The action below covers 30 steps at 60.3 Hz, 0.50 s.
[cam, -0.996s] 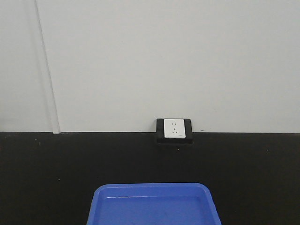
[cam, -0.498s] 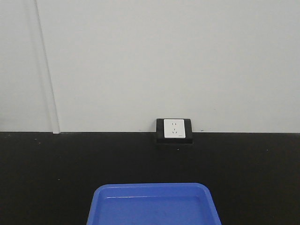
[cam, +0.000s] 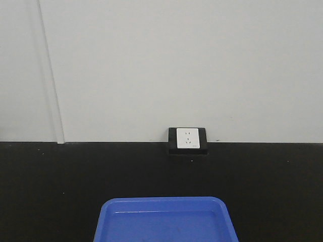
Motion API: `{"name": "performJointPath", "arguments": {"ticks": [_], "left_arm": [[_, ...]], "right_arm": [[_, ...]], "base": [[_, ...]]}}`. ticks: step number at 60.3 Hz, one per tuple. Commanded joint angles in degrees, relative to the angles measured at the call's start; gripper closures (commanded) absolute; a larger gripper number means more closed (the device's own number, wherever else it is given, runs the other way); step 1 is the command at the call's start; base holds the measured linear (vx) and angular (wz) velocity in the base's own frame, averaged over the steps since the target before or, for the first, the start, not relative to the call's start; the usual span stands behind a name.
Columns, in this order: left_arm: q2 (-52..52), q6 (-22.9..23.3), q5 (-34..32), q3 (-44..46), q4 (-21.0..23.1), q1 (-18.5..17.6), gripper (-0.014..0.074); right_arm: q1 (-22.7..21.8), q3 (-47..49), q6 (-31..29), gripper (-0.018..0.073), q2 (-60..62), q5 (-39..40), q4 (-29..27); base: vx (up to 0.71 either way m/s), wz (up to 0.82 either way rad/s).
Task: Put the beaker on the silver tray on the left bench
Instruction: 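Turn the base away from the blue tray bench, holding the beaker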
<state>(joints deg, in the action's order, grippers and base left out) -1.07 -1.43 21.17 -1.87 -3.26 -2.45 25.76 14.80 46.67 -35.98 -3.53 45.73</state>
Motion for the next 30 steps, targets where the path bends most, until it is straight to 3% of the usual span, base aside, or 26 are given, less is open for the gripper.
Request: {"name": "performJointPath", "arguments": {"ticks": [1,30], "left_arm": [[-0.4,0.1,-4.3,-1.1,0.2,-0.4,0.0595],[-0.4,0.1,-4.3,-1.1,0.2,-0.4,0.0595]], "right_arm": [[-0.1,1.8,0.1,0.0570,0.1,2.7,0.6],[-0.1,1.8,0.1,0.0570,0.0,2.7,0.6]], "base": [[0.00,0.00],[-0.05,0.02]]}}
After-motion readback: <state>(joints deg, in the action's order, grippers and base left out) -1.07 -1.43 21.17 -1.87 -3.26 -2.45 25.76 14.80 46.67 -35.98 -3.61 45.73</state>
